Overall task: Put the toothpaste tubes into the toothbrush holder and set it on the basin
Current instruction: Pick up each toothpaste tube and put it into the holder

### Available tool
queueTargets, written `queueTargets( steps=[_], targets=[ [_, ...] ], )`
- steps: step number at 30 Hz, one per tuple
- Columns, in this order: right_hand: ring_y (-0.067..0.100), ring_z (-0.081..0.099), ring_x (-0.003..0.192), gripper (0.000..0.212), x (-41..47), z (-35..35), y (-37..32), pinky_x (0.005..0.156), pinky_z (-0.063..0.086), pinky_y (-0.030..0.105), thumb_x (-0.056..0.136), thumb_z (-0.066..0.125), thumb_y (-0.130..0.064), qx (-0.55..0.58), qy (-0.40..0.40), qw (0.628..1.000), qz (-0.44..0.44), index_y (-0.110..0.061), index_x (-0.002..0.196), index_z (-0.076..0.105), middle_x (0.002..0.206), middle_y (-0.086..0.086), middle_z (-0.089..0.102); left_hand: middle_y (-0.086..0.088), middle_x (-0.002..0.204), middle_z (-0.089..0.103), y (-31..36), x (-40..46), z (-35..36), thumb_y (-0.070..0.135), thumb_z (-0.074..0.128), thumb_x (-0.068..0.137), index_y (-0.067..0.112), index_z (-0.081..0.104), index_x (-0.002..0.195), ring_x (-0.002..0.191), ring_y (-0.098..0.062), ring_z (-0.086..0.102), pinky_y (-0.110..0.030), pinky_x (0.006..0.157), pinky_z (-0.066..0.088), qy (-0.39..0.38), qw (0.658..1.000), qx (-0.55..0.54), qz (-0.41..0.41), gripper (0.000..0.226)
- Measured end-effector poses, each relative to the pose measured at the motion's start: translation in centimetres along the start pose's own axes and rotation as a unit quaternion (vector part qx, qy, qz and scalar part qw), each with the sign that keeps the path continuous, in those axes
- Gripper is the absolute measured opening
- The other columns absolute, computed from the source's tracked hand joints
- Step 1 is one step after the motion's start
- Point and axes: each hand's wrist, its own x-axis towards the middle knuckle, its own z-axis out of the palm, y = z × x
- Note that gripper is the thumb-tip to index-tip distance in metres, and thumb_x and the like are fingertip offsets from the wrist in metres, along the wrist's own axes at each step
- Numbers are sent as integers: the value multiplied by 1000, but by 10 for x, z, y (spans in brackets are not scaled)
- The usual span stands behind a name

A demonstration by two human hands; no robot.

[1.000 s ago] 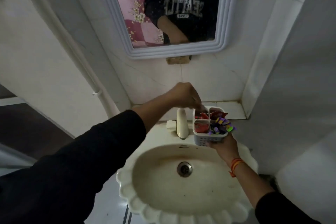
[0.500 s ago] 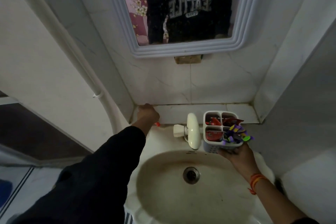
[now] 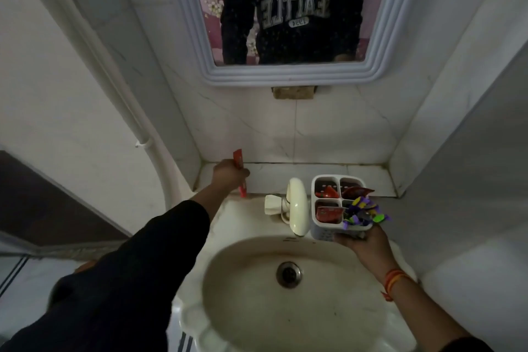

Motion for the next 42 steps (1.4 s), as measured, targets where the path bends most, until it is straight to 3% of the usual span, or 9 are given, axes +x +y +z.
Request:
queueTargets(
  steps=[5,9,11,15,19,27,35,39,42],
  targets=[
    [22,65,99,54,-1,0,-3,72,56,16,63,78,18,14,-5,1000,5,-10,107,65,101,6,69,-3,94,78,42,-37,-32,29,89,72,16,69,101,86,-19,75,-33,82,60,47,987,-81,132,37],
    [21,62,100,55,-4,1,-7,74,55,16,62,80,16,12,-7,1000,7,-12,107,65,102,2,68,-4,102,76,92,-86,-47,35,71,92,15,65,116,89,-17,76,-33,78,64,-46,964,-139,222,31],
    [23,61,102,59,-4,1,-9,68,54,14,62,79,18,23,-5,1000,9,-3,114,63,106,5,65,-2,107,75,115,-108,-51,34,69,94,14,67,121,90,-13,75,-30,80,63,-89,954,-104,265,33],
    [22,61,104,59,-6,-1,-10,90,51,38,60,82,14,25,-5,1000,14,-9,111,63,106,6,66,3,99,77,140,-135,-45,30,79,85,16,76,110,84,-9,74,-27,79,61,-75,936,-14,344,28],
    [21,60,105,62,-5,0,-8,90,49,35,60,82,14,37,-5,999,20,-8,115,62,107,5,66,5,94,80,148,-147,-27,33,78,86,21,80,103,83,-5,72,-25,81,58,-94,907,103,398,22],
    [24,61,110,64,-2,-1,1,96,49,40,60,85,8,30,-2,999,19,-14,115,62,107,3,66,2,104,77,155,-146,12,37,76,84,27,79,111,95,-15,68,-37,87,59,-160,859,333,354,29],
    [23,62,116,67,-8,5,11,92,55,54,59,84,-2,71,30,997,14,-29,117,61,115,-6,68,-12,106,75,176,-108,24,36,49,103,1,73,106,100,-28,71,-35,91,54,-178,915,280,230,43],
    [14,64,112,65,-12,8,21,90,57,50,52,85,-34,55,61,997,1,-42,112,61,114,-11,70,-7,79,74,176,-97,50,36,47,105,7,60,83,63,-17,74,-24,57,56,-296,903,280,138,38],
    [11,66,107,57,-16,2,18,91,57,47,59,88,-23,19,92,995,-10,-32,111,64,109,-10,72,-4,66,74,180,-93,55,38,46,103,7,62,84,56,-16,71,-31,65,60,-280,911,266,145,39]
  ],
)
